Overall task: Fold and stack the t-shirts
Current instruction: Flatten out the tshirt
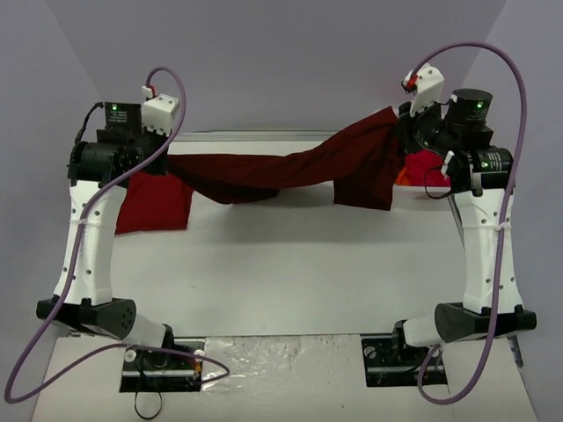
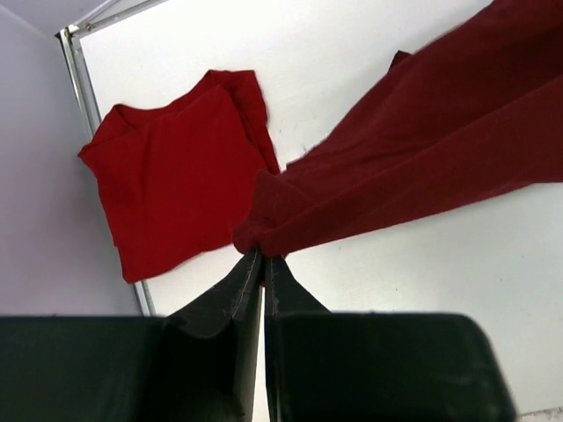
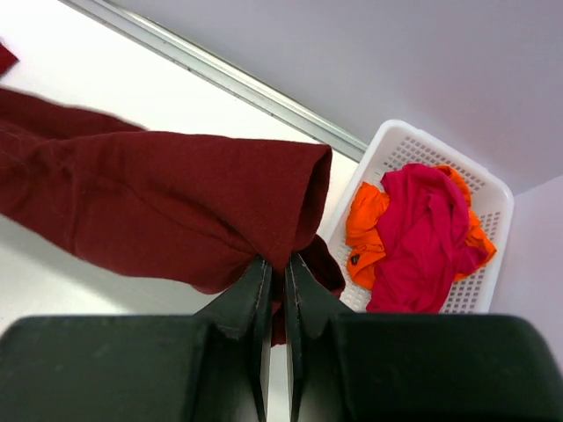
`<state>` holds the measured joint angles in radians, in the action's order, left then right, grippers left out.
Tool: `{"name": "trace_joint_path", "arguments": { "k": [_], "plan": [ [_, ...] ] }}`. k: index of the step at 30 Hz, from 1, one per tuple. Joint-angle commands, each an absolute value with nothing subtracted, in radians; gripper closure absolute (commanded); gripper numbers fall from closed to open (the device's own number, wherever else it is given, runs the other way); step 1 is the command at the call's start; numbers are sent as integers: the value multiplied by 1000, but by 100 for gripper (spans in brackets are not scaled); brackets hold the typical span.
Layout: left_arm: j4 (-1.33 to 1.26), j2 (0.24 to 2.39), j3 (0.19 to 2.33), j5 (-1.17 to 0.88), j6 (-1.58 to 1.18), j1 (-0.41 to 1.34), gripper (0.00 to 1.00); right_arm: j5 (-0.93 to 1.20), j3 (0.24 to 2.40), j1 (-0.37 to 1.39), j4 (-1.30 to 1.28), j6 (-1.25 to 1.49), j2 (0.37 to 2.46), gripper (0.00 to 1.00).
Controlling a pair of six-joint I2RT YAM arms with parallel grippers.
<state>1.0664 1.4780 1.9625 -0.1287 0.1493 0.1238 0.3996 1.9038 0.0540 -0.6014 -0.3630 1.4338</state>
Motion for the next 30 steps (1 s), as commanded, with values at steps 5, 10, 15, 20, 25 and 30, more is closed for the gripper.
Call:
{"name": "trace_joint_path", "arguments": {
  "k": [5,10,15,20,25,30],
  "plan": [
    [1112,1371,2029,-74,144,118,97,365,1856,54,-563,-334,1258,100],
    [1134,1396,2124,-66,129,120,98,353,1911,54,-565,-322,1269,100],
    [1124,1451,2143,-52,141,118,98,374,1930,54,-563,-319,1333,100],
    [1063,1523,2051,-35,152,120,98,393,1898,55,-519,-328,1495,100],
    [968,1676,2029,-9,146,109,98,376,2003,58,-456,-311,1708,100],
    [994,1885,2284,38,100,94,98,332,2262,64,-457,-302,1879,100]
  ]
}}
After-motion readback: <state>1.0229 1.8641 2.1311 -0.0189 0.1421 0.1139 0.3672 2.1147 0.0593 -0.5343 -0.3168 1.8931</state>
